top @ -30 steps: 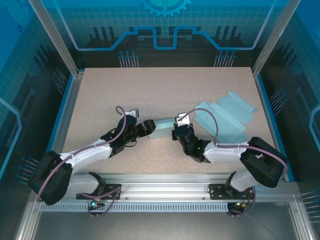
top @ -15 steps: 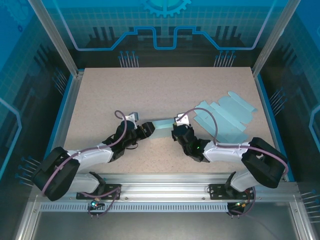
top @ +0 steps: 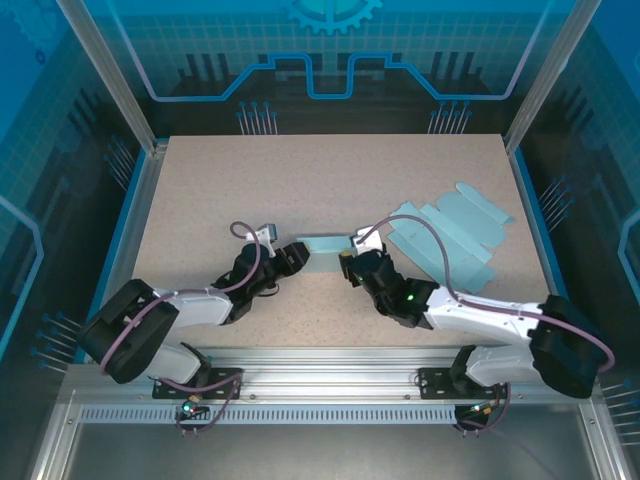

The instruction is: Fold the paper box

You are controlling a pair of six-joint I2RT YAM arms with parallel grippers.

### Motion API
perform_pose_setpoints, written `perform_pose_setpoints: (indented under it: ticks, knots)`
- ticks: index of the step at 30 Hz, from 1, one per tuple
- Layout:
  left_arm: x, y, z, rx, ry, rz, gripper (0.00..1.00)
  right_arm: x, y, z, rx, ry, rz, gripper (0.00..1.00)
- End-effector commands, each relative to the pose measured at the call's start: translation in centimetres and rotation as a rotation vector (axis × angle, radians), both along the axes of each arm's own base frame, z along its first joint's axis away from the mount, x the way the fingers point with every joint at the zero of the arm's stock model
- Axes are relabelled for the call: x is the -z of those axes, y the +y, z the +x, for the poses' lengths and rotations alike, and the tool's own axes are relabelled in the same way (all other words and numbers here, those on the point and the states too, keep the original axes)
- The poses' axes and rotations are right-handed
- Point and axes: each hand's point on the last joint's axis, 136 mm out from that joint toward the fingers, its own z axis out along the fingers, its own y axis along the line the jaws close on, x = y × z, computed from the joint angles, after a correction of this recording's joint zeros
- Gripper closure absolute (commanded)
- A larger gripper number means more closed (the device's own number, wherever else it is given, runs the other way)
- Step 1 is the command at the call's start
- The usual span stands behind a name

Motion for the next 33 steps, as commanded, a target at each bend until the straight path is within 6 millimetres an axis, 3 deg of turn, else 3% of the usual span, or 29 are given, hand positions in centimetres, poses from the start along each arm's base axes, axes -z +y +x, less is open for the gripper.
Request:
perform_pose_setpoints:
  ticks: [1, 6, 12, 22, 28, 33]
  knots:
    - [5.8, 1.3, -2.5, -0.001, 0.161, 0.102, 0.48, -2.8, -0.2, -0.5, 0.012, 0.020, 0.074, 0.37]
    - [6.4, 1.1, -2.7, 0.003, 0.167, 0.104, 0.51, -3.4, -1.7, 0.3, 0.087, 0.180, 0.179, 0.35]
    - [6.5, 1.1, -2.7, 0.001, 0.168, 0.100, 0.51, -3.1, -1.6, 1.6, 0.072, 0.342, 0.326, 0.33]
    - [6.5, 1.1, -2.7, 0.000, 0.170, 0.097, 0.51, 1.1, -1.2, 3.6, 0.056, 0.563, 0.443, 0.32]
    - [6.4, 0.9, -2.6, 0.004, 0.169, 0.094, 0.51, 4.1, -1.8, 4.3, 0.078, 0.643, 0.480, 0.36]
    - [6.6, 0.9, -2.7, 0.004, 0.173, 0.095, 0.51, 5.2, -1.5, 5.2, 0.069, 0.668, 0.506, 0.45]
